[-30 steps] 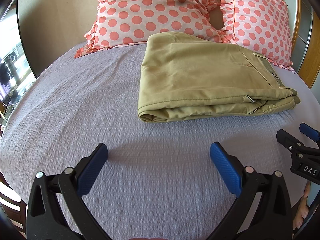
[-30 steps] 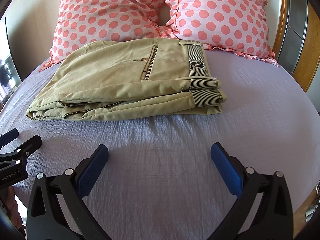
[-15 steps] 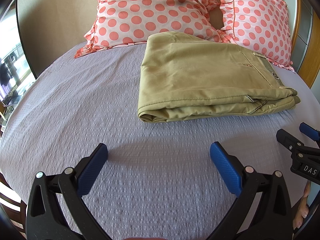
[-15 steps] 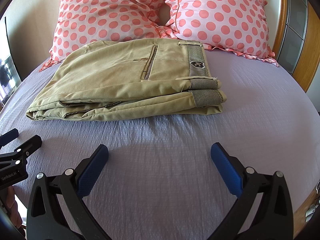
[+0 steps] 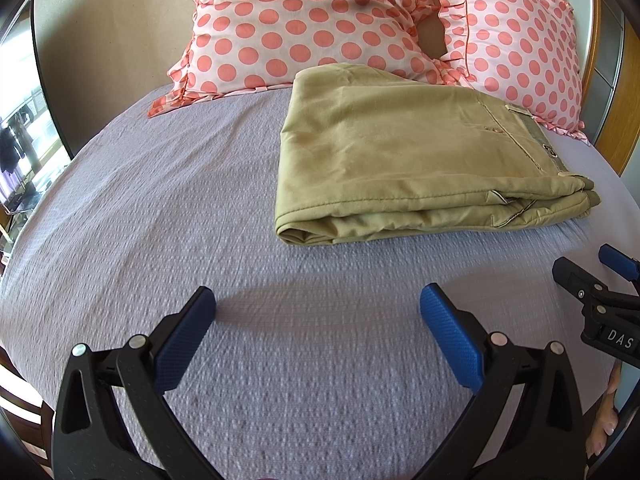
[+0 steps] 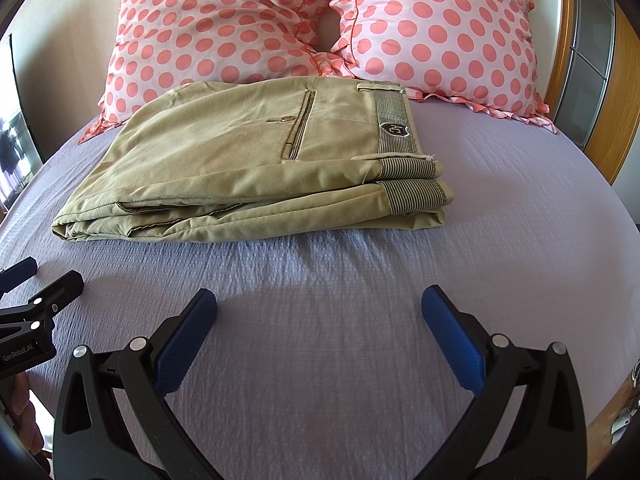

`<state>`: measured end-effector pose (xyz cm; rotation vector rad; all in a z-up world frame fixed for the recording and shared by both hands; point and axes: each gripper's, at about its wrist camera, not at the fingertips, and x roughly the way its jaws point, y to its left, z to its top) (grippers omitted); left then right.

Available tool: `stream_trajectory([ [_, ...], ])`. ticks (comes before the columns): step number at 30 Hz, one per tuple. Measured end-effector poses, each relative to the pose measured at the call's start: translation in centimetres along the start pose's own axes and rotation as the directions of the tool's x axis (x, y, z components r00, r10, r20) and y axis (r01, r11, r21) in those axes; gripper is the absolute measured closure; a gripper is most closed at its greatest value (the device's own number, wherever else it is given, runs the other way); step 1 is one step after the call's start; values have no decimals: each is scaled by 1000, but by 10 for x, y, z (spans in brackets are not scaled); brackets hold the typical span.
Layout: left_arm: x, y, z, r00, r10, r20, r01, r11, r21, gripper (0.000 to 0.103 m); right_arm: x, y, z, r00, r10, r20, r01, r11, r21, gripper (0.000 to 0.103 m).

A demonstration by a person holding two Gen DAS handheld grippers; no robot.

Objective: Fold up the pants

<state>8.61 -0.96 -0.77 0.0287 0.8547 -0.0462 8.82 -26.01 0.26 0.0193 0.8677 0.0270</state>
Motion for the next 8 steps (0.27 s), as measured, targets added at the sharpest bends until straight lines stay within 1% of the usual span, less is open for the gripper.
stream_trajectory([
  [8,0,-1,0,1000,0,3,0,1000,-1,2,0,0,0,1000,0,0,0,1000,0,1],
])
